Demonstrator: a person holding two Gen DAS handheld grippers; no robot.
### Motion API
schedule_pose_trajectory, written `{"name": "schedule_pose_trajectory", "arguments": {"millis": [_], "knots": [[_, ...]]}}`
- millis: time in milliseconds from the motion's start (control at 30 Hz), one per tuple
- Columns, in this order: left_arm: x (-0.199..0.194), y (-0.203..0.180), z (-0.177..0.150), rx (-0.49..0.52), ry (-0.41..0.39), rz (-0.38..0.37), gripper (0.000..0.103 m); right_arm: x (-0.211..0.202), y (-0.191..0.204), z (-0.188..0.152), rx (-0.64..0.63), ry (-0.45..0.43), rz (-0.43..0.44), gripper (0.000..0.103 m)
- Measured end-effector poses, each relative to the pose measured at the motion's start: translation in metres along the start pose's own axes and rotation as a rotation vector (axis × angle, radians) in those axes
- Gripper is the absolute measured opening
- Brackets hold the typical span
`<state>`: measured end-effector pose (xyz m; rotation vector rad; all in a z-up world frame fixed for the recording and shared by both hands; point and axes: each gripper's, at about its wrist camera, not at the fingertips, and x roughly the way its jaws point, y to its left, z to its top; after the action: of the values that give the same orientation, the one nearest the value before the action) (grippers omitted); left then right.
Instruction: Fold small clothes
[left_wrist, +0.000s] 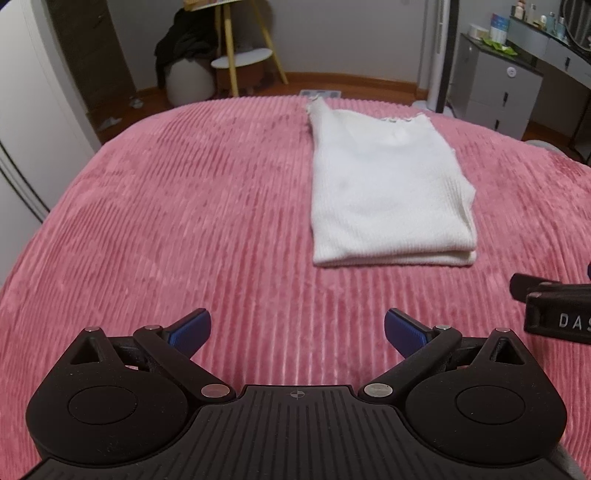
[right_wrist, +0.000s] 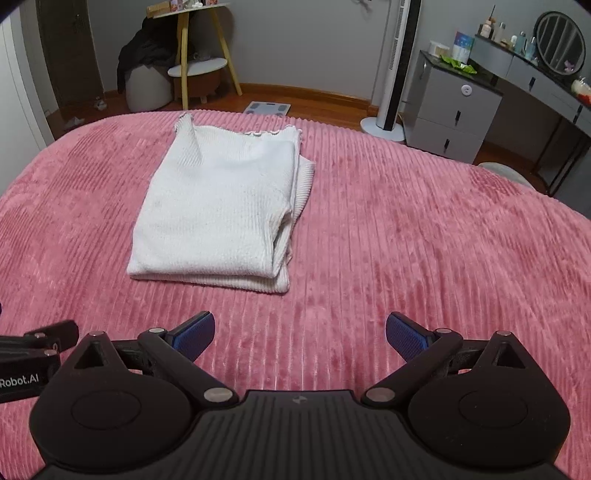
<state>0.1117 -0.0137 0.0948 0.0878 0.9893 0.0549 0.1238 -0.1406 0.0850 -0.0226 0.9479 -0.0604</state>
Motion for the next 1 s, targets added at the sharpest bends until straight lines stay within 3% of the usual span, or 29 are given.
{"name": "schedule_pose_trajectory", "arguments": {"millis": [1000], "knots": [[-0.007,-0.005,0.008,0.015,-0.025,-0.028,0.103,-0.015,0.001,0.002,-0.008,-0.005,0.032,0.099]]}}
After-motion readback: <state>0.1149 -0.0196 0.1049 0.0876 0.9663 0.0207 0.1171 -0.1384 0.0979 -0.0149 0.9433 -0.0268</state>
